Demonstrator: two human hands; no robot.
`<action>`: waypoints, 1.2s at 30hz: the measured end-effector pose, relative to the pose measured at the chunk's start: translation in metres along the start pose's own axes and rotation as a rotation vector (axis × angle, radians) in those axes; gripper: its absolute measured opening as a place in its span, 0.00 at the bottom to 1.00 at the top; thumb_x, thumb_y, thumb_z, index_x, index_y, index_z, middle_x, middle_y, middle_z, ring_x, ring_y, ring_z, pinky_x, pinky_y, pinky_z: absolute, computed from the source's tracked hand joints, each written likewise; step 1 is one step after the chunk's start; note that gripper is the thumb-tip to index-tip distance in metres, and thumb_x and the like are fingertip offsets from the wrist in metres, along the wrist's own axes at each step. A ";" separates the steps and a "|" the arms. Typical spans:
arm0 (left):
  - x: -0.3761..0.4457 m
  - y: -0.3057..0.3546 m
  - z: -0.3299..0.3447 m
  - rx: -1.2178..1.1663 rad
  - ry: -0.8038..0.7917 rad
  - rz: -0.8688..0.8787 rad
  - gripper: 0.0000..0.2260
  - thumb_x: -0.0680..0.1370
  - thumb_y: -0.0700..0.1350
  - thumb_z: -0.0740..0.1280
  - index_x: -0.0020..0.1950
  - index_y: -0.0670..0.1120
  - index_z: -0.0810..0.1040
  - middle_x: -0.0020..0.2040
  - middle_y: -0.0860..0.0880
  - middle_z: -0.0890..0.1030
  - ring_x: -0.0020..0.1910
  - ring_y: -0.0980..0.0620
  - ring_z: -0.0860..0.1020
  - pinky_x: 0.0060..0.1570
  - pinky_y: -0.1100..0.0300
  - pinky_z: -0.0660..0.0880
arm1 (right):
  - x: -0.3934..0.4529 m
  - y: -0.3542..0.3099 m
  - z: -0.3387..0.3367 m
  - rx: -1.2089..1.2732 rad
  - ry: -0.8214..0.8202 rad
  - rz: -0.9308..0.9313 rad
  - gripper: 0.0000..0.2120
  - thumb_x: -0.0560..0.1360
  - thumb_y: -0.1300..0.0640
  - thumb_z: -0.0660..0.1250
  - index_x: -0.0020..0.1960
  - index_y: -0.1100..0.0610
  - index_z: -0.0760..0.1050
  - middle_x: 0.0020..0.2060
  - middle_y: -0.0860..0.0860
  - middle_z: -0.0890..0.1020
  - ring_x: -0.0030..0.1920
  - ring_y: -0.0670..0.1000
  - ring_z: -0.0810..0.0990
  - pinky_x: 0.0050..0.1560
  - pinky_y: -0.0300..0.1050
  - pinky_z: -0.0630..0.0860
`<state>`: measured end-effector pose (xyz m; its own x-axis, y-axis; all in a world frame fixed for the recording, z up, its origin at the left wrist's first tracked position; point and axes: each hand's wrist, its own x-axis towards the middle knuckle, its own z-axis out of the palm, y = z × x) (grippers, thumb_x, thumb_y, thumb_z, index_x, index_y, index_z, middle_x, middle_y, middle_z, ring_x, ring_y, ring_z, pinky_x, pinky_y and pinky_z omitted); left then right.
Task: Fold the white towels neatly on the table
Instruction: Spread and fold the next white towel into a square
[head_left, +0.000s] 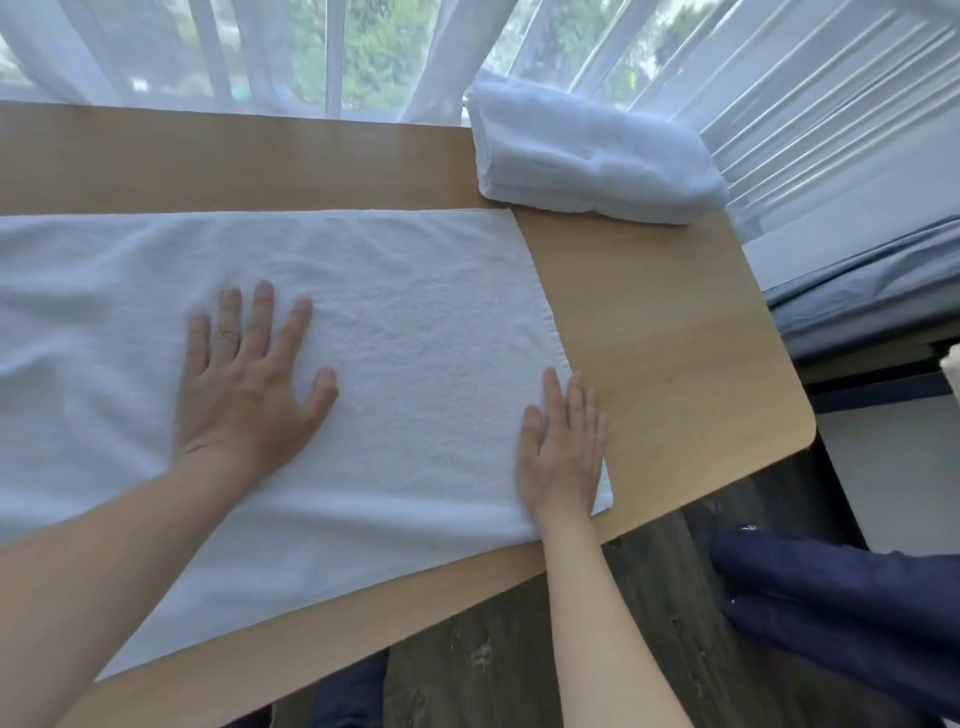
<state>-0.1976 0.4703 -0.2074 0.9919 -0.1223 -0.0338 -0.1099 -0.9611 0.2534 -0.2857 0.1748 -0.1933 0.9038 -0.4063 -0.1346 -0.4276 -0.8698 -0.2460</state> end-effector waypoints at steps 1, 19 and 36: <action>0.000 0.000 0.000 0.003 -0.002 -0.001 0.34 0.77 0.63 0.52 0.82 0.52 0.56 0.82 0.45 0.55 0.81 0.40 0.50 0.78 0.43 0.43 | 0.000 -0.002 -0.001 0.006 0.017 0.009 0.30 0.81 0.38 0.38 0.82 0.46 0.46 0.82 0.48 0.46 0.80 0.47 0.40 0.79 0.52 0.37; -0.002 0.003 -0.001 0.059 0.043 0.000 0.34 0.75 0.60 0.55 0.80 0.50 0.61 0.81 0.44 0.59 0.80 0.40 0.57 0.77 0.41 0.53 | 0.124 -0.125 0.026 -0.097 -0.135 -0.308 0.28 0.82 0.37 0.41 0.80 0.38 0.39 0.80 0.43 0.37 0.79 0.47 0.33 0.76 0.53 0.29; -0.004 0.007 -0.011 -0.003 -0.013 0.001 0.33 0.76 0.60 0.53 0.80 0.48 0.63 0.80 0.43 0.60 0.79 0.41 0.57 0.77 0.41 0.53 | 0.038 -0.133 0.014 0.195 -0.029 -0.400 0.28 0.83 0.43 0.47 0.81 0.49 0.53 0.81 0.50 0.50 0.81 0.52 0.43 0.79 0.52 0.37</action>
<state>-0.2015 0.4673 -0.1946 0.9909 -0.1262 -0.0463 -0.1103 -0.9602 0.2565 -0.1952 0.2787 -0.1792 0.9991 -0.0382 -0.0185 -0.0424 -0.8867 -0.4603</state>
